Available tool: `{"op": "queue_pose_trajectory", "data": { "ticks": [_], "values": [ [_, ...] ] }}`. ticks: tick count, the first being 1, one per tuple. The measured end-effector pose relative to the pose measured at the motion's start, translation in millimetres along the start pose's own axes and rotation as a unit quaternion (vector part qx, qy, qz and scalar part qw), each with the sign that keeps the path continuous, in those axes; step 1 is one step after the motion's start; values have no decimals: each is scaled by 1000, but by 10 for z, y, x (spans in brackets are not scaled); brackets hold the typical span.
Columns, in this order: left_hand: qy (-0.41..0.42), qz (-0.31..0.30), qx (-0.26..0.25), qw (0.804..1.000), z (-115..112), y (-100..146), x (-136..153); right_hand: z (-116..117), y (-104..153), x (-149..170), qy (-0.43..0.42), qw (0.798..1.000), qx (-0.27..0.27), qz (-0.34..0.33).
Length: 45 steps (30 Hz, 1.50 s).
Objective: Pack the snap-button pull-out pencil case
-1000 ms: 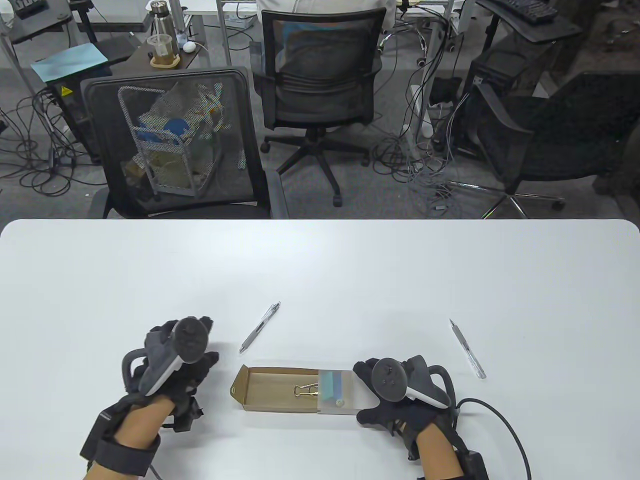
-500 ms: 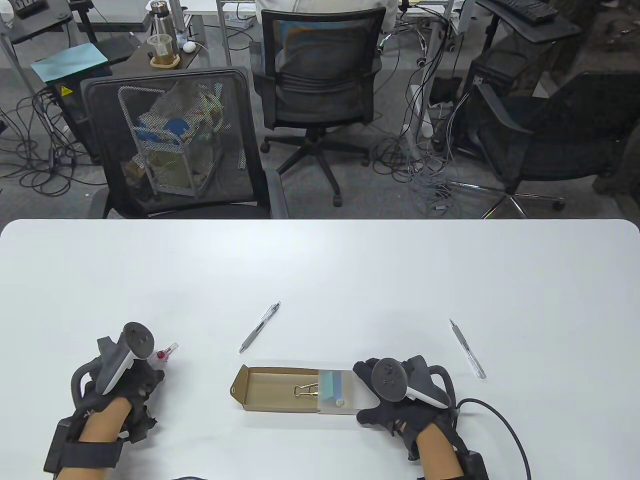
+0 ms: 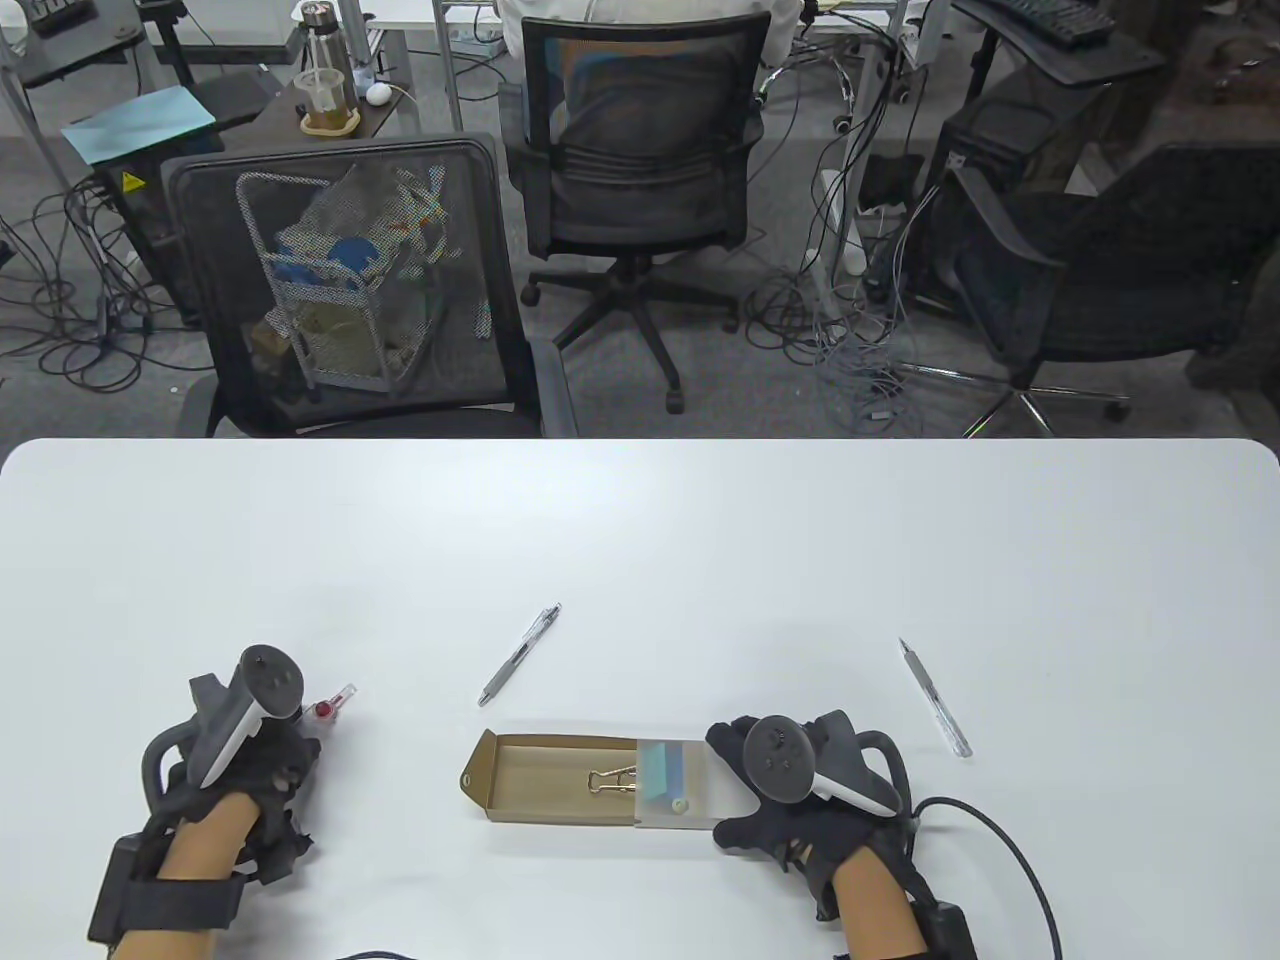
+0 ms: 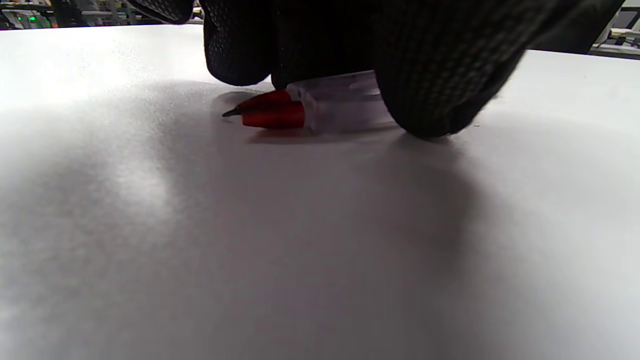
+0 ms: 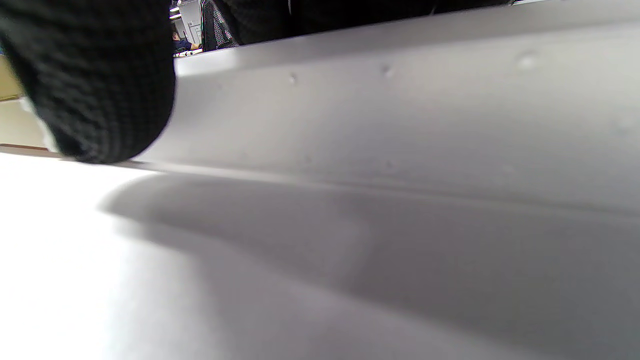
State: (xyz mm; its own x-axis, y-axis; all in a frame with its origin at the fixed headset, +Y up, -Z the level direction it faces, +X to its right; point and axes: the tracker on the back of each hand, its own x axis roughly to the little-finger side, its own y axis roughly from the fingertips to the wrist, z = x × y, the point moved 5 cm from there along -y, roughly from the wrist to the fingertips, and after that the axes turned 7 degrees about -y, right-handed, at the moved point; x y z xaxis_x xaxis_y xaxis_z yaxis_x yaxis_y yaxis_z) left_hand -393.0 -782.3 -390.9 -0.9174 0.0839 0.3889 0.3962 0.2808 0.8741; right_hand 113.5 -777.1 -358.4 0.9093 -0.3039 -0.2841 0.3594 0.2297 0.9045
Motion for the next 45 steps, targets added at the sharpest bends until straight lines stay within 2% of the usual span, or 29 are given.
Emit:
{"op": "queue_pose_trajectory", "data": {
  "ticks": [4,9,12,15,19,21,25,30,36,45],
  "values": [
    [5,-6,-5,1000,22,16,-12,1,-1,1,-1,1000,0,0],
    [14,-58,-54,997,323,240,-217,1,-1,2,-1,1000,-1,-1],
    [8,-111,-102,989,632,530,-482,1,-1,2,-1,1000,-1,-1],
    [-17,-171,-157,973,902,911,-844,1,-1,2,-1,1000,-1,-1],
    [-62,-243,-189,949,1028,1345,-1357,3,0,2,0,1000,-1,0],
    [-79,-270,-187,941,1006,1492,-1592,3,0,3,-1,1000,-1,0],
    [-140,-305,-176,925,805,1677,-2082,5,1,3,-1,1000,-1,-1],
    [-216,-306,-168,912,491,1669,-2450,6,0,5,-2,1000,-1,-2],
    [-256,-302,-156,905,195,1588,-2633,7,0,5,-3,1000,-1,-2],
    [-264,-304,-180,897,26,1595,-2734,6,-1,7,-3,1000,-2,-3]
  ]
}}
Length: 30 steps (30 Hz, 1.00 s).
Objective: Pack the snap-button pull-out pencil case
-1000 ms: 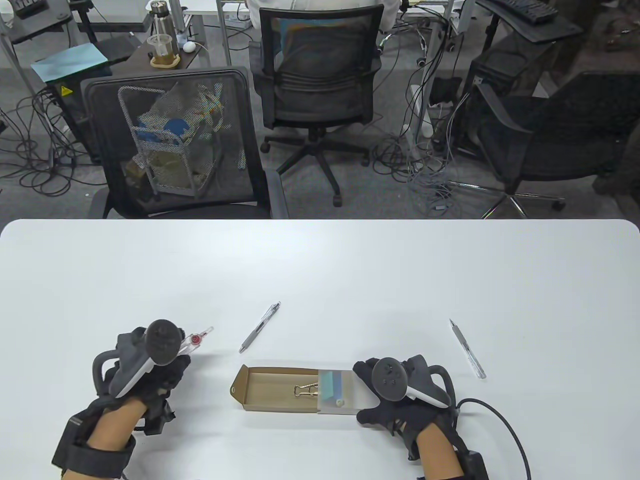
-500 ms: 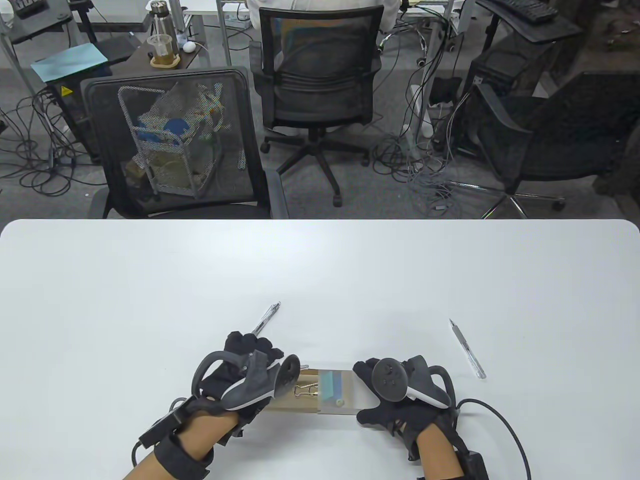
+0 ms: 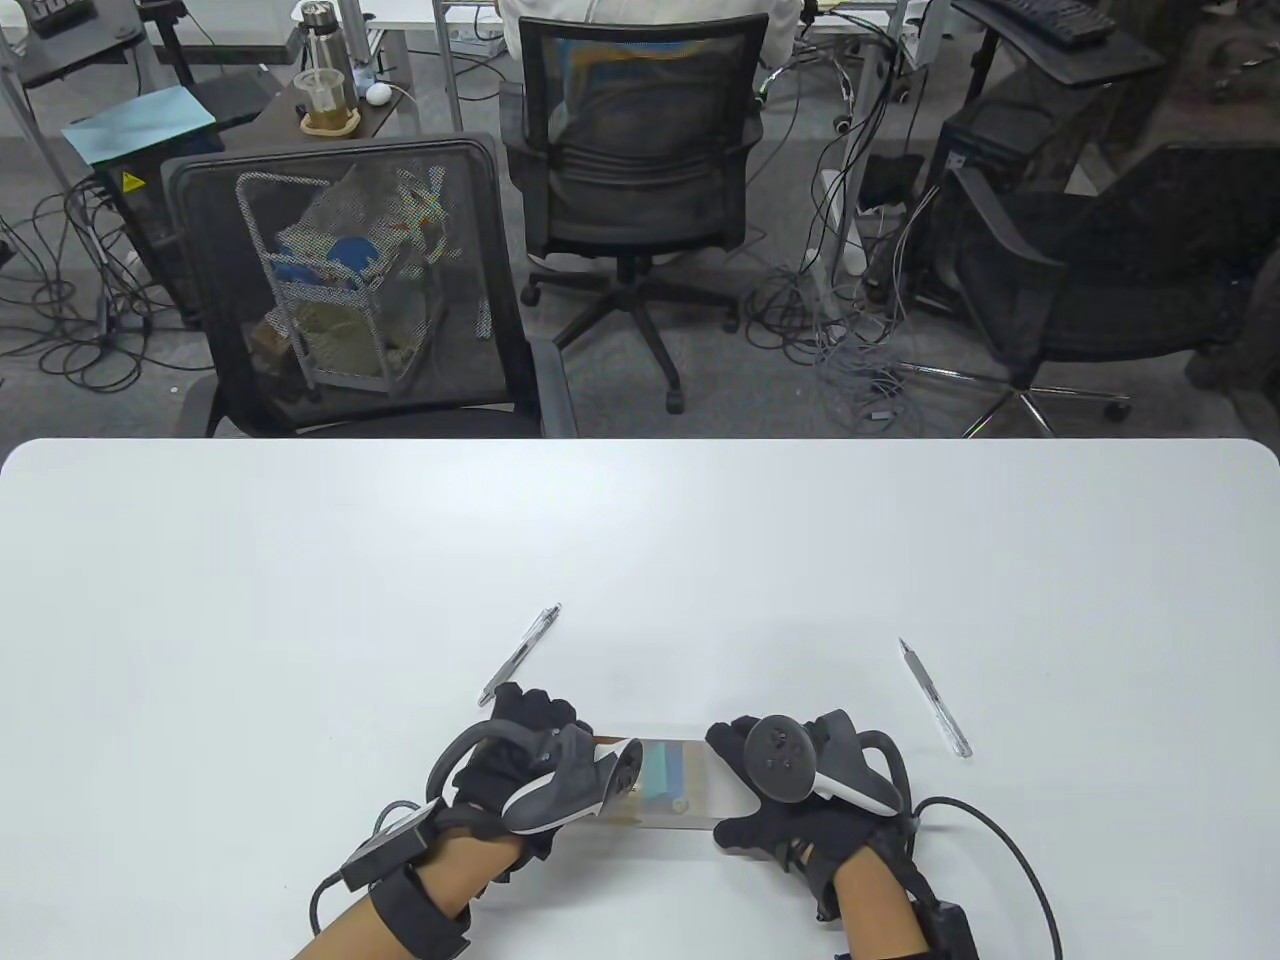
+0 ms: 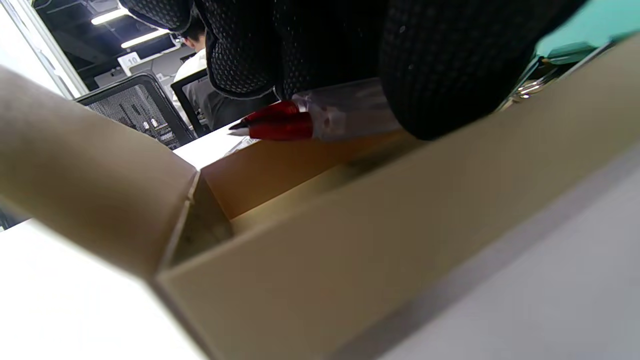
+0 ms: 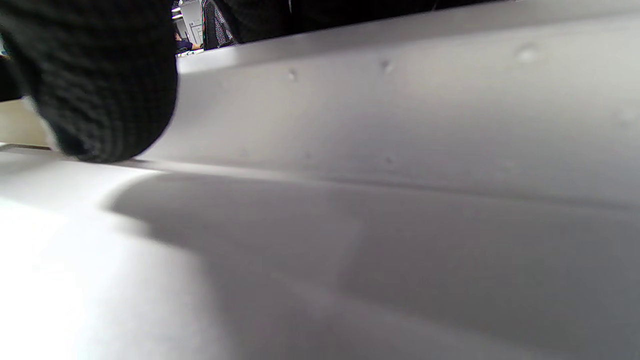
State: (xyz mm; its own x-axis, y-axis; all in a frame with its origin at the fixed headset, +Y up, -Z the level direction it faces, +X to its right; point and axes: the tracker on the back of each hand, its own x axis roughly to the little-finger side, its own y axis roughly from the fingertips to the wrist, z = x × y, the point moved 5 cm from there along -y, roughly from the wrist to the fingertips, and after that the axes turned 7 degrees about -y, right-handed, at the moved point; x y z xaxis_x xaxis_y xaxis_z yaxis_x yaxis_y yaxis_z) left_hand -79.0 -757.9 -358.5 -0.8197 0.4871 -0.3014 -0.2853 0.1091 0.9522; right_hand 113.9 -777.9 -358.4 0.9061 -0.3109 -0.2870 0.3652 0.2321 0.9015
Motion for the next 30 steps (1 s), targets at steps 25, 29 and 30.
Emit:
{"op": "queue_pose_trajectory", "data": {
  "ticks": [25,29,30],
  "values": [
    [213,90,13,973,166,-45,922,0,-4,9,-2,1000,0,0],
    [253,160,52,953,133,-190,1246,0,-4,9,-2,1000,0,0],
    [254,172,67,950,105,-238,1297,0,-4,9,-2,1000,0,0]
  ]
}}
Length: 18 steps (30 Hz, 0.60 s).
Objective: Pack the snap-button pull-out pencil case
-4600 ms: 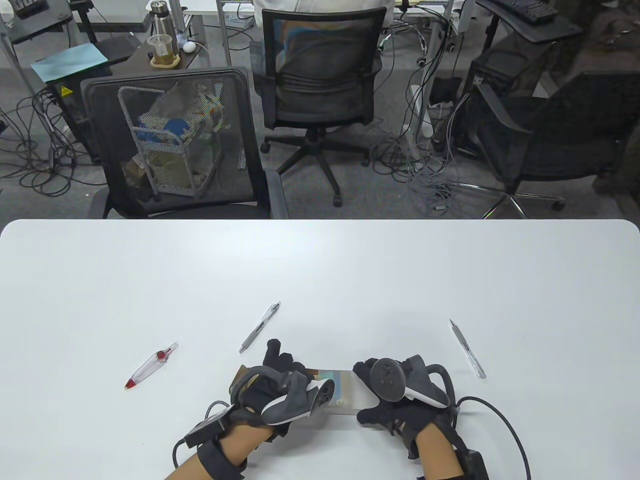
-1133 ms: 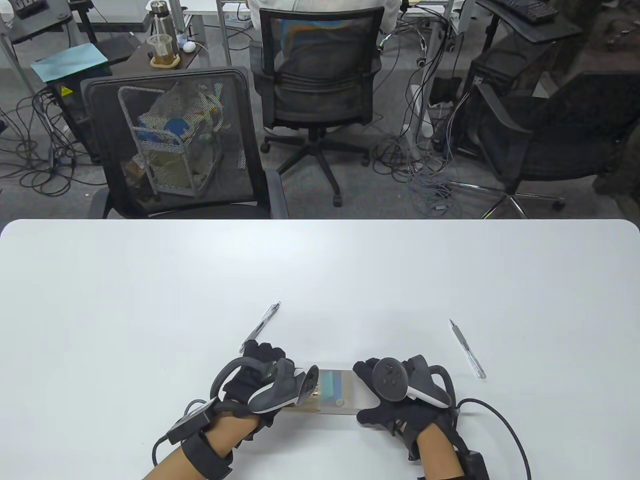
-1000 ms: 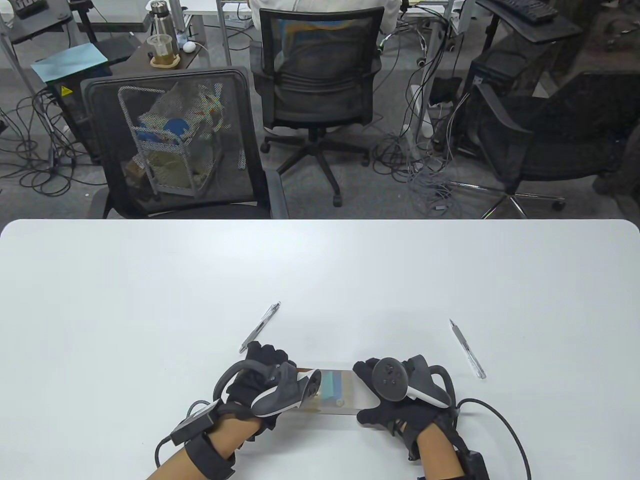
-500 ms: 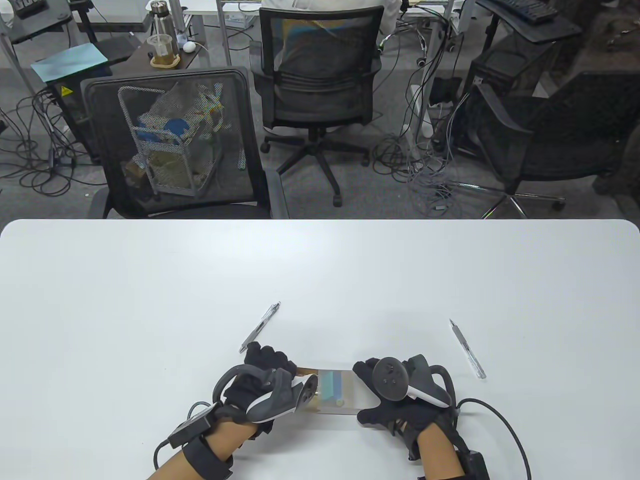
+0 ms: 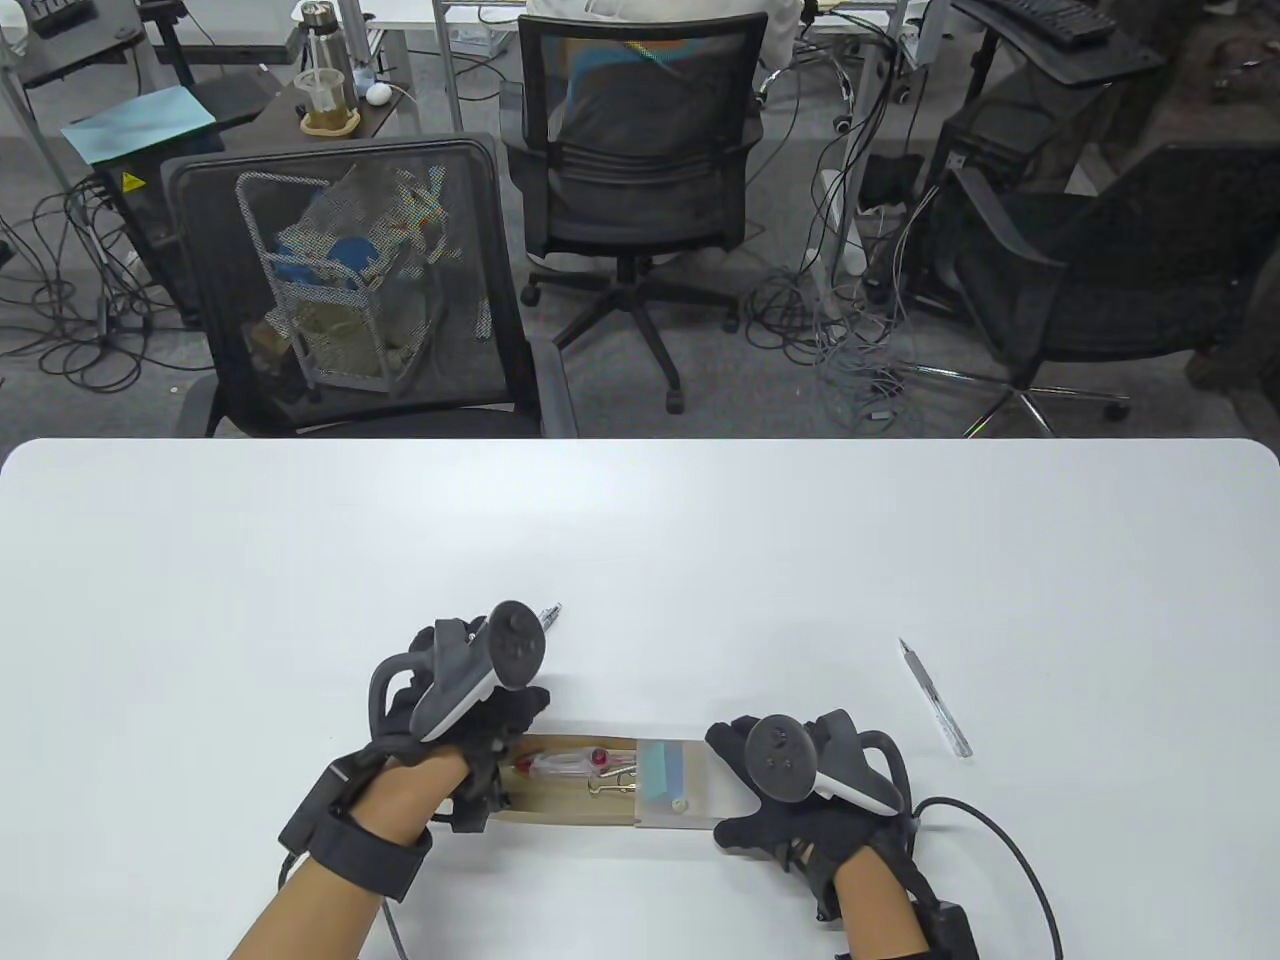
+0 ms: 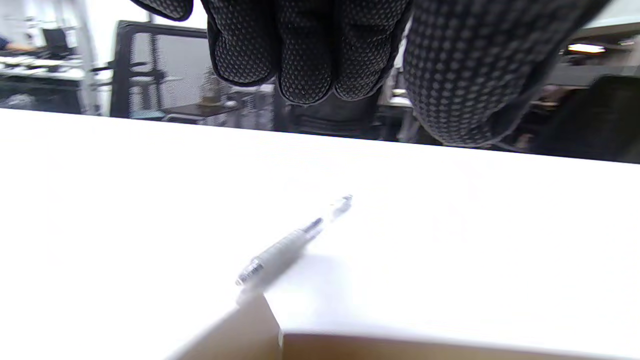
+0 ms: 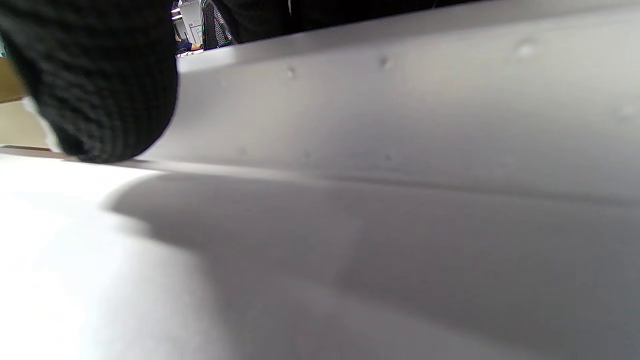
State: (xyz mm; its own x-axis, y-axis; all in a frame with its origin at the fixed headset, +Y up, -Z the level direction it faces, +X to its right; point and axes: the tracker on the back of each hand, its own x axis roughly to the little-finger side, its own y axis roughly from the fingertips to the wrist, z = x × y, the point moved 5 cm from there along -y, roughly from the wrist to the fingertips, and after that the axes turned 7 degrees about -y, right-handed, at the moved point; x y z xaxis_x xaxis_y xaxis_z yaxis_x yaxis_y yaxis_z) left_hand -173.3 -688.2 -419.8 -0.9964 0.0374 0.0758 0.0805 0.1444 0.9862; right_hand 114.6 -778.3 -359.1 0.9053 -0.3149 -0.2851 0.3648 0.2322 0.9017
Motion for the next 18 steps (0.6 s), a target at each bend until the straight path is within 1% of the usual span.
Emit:
{"op": "queue_pose_trajectory", "data": {
  "ticks": [3,5,9,12,18],
  "values": [
    [15,41,58,997,-59,-201,76,-2,0,0,1,1000,0,0],
    [20,67,99,993,-144,-329,112,0,0,-1,0,1000,0,0],
    [-9,114,165,980,-386,-558,143,1,0,-2,0,1000,-1,0],
    [-31,131,197,971,-537,-654,131,2,-1,-2,-1,1000,-1,0],
    [-82,159,225,958,-717,-761,104,1,-1,-1,-3,1000,-2,0]
  ]
}}
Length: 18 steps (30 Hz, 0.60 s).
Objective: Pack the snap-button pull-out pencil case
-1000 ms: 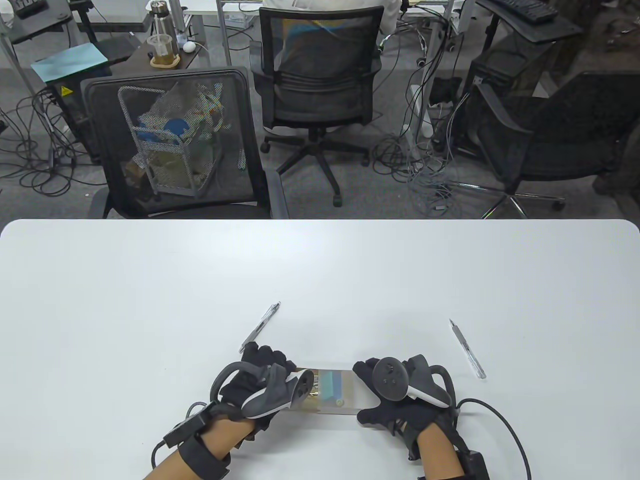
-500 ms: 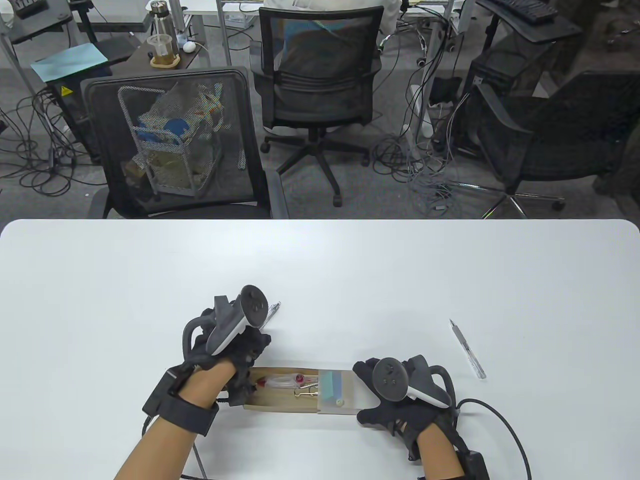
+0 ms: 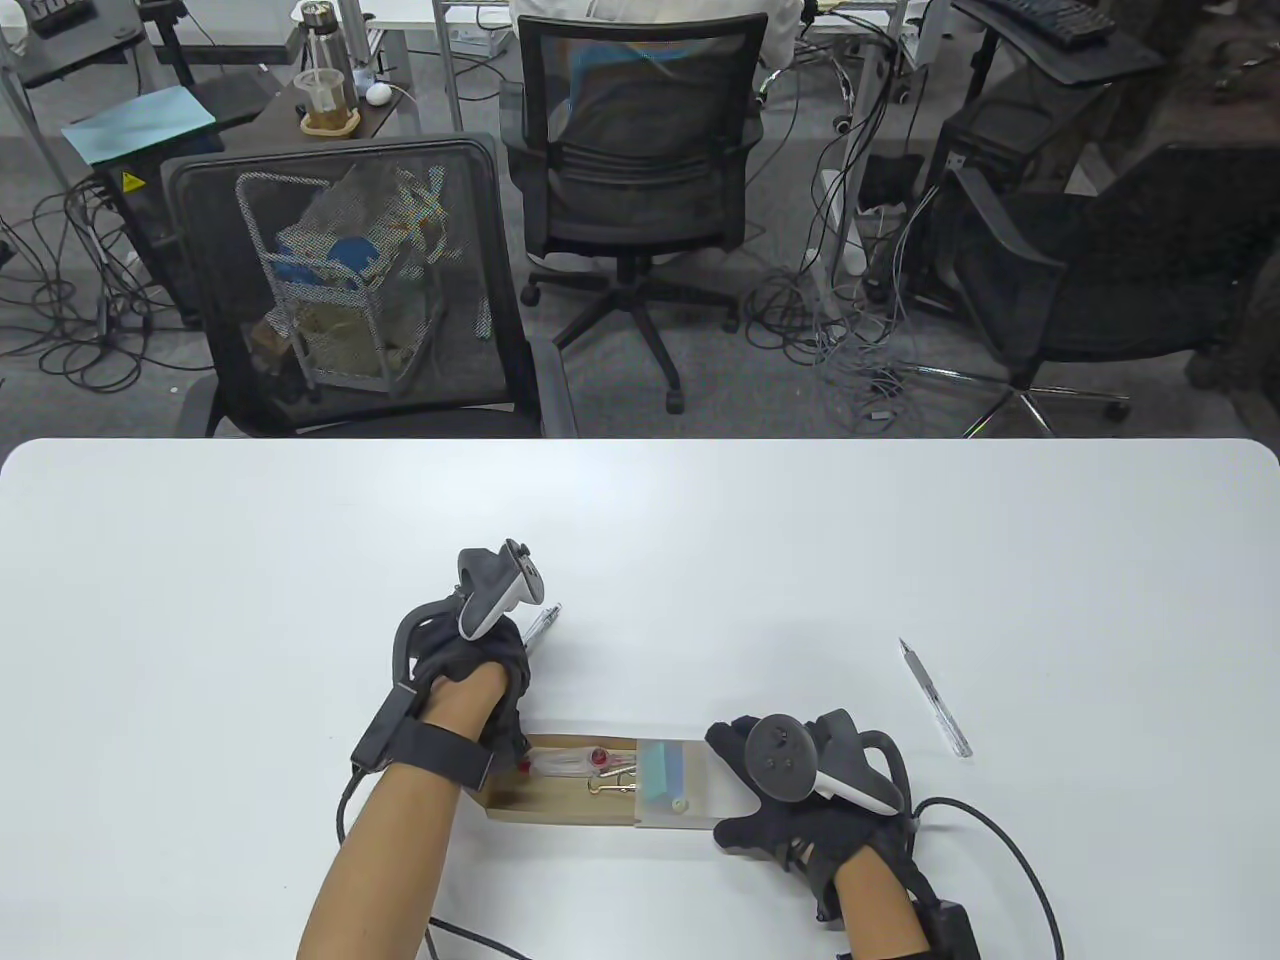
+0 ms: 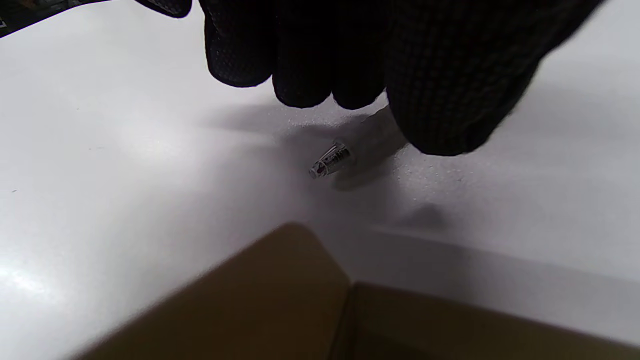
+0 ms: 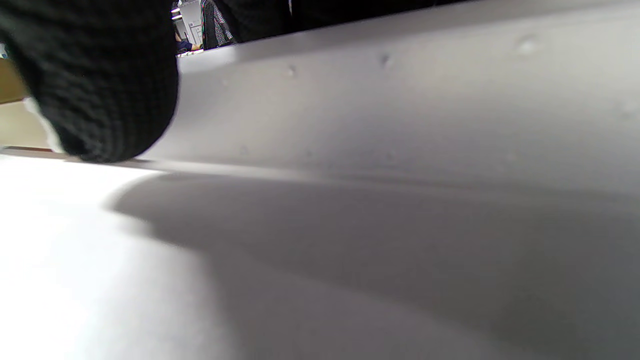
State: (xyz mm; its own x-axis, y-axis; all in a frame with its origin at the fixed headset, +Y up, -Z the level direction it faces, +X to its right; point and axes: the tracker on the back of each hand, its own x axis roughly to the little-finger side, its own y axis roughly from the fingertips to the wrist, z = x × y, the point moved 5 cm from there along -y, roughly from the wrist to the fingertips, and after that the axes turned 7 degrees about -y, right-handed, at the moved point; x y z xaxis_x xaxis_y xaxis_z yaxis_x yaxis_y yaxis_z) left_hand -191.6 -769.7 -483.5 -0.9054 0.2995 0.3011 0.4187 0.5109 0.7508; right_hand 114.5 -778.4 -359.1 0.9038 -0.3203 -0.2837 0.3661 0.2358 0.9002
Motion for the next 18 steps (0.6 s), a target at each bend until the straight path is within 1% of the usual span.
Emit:
{"op": "queue_pose_trajectory", "data": {
  "ticks": [4,6,8,14,18],
  "values": [
    [-17,13,7,1000,-43,-47,-31,2,1,0,0,1000,0,0],
    [-26,24,-5,999,-39,-53,-38,3,1,1,0,1000,0,0],
    [-34,35,-6,999,-44,-67,-44,3,1,1,0,1000,0,0],
    [-36,32,-11,999,-29,-40,-32,5,1,2,0,1000,-1,0],
    [-19,21,-10,1000,-29,-56,4,6,1,2,0,1000,-1,0]
  ]
}}
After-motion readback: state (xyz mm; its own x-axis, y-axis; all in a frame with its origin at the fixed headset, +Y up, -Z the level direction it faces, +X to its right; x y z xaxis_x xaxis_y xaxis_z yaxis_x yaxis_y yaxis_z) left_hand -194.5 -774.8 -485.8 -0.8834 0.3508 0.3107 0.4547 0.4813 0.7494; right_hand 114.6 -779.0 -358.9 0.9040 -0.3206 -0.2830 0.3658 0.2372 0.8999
